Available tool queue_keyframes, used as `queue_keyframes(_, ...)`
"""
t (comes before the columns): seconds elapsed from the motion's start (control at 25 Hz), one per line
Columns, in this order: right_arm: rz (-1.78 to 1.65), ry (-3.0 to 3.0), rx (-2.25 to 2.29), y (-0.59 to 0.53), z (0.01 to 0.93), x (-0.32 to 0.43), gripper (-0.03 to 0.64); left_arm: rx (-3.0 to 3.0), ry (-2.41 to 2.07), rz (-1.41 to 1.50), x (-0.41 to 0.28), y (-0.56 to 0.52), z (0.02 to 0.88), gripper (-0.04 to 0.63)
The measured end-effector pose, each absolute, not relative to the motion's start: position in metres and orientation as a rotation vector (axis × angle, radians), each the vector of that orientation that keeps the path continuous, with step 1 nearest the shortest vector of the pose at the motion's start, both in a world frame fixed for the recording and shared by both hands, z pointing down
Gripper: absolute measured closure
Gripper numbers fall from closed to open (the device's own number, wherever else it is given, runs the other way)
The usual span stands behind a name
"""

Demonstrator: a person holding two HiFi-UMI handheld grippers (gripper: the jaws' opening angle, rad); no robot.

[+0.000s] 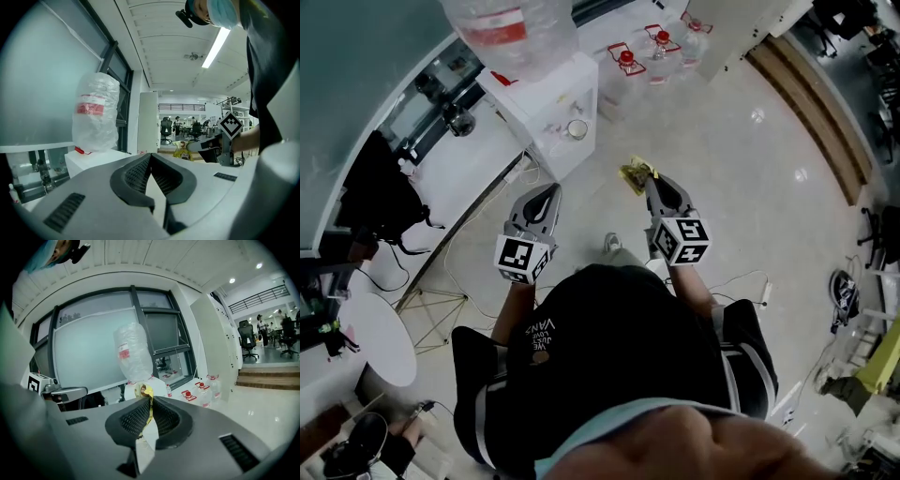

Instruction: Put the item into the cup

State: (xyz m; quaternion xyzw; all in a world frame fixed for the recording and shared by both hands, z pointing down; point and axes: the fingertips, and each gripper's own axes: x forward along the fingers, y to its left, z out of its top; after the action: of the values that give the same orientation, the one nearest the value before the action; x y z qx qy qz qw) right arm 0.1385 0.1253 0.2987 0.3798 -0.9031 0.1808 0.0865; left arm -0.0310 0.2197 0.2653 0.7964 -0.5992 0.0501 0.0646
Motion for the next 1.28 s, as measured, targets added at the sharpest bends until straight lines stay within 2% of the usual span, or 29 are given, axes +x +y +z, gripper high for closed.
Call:
queue_keyframes(0.36,0.514,-2.719,0.95,0.031,0.306,0.134,0.565,2.278,-1.948,0.173,-0.027,0.141,0.276,0.575)
queue_keyframes(0.72,0.52,-2.731,0.861,-0.009,0.318,0.102,0.565,2.278,-1.974,0.213,-0.042,0.1,0.294,0.575)
queue_keyframes(1.28,0.572,-2.667,1.074,-0.032,0.338,0.026,0.565,2.486,-1.667,0.326,-0.099,0.058,0.338,0.575)
